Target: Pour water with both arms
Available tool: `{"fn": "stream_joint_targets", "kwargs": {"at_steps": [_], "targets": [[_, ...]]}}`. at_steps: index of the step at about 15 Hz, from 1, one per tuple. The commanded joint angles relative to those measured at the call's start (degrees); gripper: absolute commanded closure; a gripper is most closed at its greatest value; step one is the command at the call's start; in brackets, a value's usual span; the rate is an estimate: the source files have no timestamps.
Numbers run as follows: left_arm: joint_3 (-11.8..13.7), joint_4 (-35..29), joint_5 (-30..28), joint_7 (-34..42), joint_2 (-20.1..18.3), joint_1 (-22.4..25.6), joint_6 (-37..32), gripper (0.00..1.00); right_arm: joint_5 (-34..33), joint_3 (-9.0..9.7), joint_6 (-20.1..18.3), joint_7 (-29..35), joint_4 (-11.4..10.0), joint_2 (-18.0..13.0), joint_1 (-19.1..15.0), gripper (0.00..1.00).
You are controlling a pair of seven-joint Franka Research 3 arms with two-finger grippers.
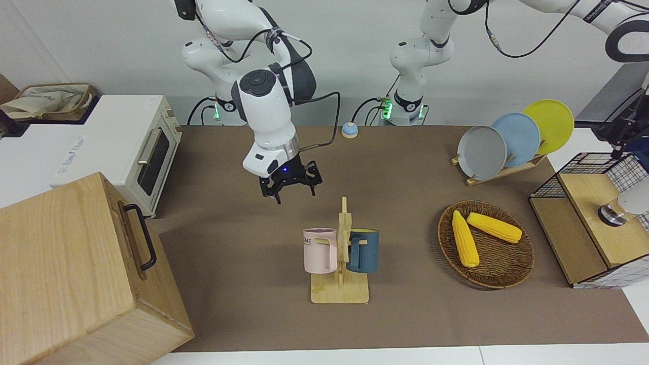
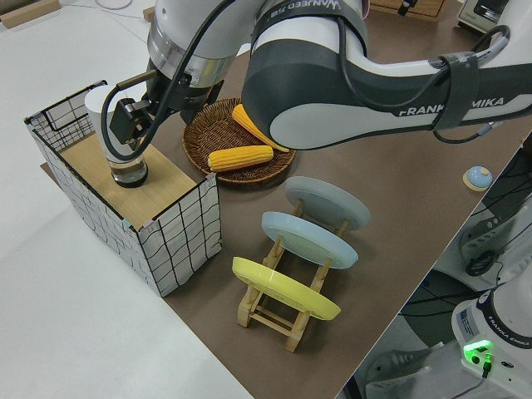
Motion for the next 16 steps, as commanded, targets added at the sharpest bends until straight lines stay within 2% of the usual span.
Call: {"fn": "stream_joint_targets", "kwargs": {"at_steps": [1,3,6,9,11,13,14,16], "targets": [[-0.59,-1.35,-8.68,2.77,2.67,0.76,6.43,0.00,-5.51,-0.13,8.87,1.49,1.03,3.12,1.50,0.015],[-0.85,-1.45,-12.03,3.74,3.99,0.76,9.08,0.00,-9.99,-0.13,11.78,2.73,1.21,4.00,1.32,0.019],[-1.03,-1.36,-14.84,4.88,5.48,0.58,12.94,0.00,-11.51,-0.13,13.72,2.29,2.96,5.67,0.71,0.034],[-0.94,-1.10,-19.85,9.35,7.42,1.02,14.53,0.00,-11.51,-0.13,14.16,1.24,7.17,8.39,0.18,0.061],[-0.94,-1.01,-23.19,11.03,8.04,1.11,15.93,0.00,-11.42,-0.13,14.34,-0.34,8.50,9.19,-0.17,0.128],[-1.03,-1.09,-23.91,12.61,8.39,0.67,18.75,0.00,-11.42,-0.13,16.26,-1.13,8.59,9.89,-0.43,0.186],[-1.20,-1.09,-24.00,13.23,8.48,0.76,18.84,0.00,-11.42,-0.13,17.93,-1.22,8.59,10.15,-0.52,0.236],[-2.43,-1.09,-25.40,13.50,8.74,1.20,19.02,0.00,-11.51,-0.13,18.29,-1.31,8.59,10.25,-0.44,0.382]]}}
